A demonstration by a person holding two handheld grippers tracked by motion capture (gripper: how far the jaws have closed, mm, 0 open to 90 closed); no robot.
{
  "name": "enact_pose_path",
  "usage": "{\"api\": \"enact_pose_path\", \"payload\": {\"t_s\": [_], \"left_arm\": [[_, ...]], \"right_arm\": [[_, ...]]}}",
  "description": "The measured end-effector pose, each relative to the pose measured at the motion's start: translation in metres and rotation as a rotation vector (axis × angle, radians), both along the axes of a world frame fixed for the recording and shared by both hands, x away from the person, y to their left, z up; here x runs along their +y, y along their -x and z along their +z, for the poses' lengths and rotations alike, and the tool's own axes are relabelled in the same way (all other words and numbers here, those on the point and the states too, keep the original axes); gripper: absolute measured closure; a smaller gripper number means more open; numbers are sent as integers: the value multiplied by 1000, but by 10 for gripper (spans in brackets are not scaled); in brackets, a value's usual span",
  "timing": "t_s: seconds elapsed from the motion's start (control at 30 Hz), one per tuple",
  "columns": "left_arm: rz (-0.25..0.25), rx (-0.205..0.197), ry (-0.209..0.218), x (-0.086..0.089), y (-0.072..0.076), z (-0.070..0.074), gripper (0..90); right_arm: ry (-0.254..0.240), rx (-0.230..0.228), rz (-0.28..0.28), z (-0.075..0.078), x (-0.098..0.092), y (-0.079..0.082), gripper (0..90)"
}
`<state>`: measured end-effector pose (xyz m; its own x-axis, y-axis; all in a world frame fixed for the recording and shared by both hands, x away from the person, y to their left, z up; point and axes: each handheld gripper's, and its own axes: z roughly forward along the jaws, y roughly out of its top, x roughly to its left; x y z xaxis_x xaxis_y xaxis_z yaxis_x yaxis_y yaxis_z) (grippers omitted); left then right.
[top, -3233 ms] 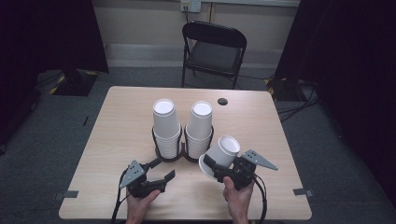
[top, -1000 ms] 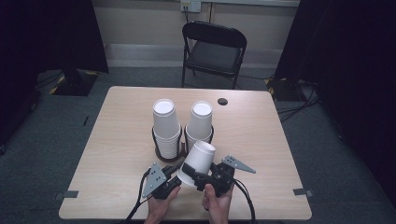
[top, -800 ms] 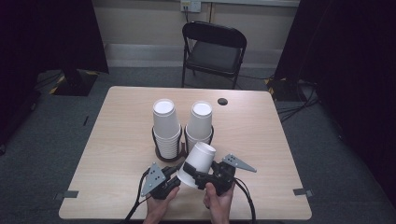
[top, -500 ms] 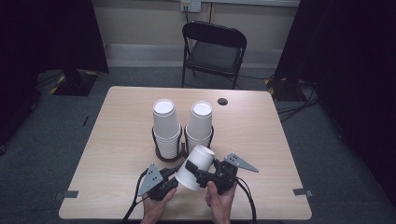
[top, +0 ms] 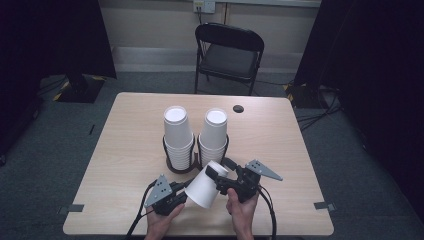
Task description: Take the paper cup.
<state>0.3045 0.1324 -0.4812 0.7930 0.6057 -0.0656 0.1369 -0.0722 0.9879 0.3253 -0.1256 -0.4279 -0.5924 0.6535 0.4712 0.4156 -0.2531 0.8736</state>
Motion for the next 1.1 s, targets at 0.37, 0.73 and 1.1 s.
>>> {"api": "enact_pose_path", "payload": {"t_s": [0.37,0.73,1.1], "left_arm": [[-3,28,-55,14,-6,7,846],[18,50,-138,29,-12,21,846],[1,79,-225,31,-16,34,845]], "right_arm": [[29,-76,-33,4,-17,7,127],[105,-115,27,-4,-23,15,128],[210,-77,17,-17,-20,16,163]]}}
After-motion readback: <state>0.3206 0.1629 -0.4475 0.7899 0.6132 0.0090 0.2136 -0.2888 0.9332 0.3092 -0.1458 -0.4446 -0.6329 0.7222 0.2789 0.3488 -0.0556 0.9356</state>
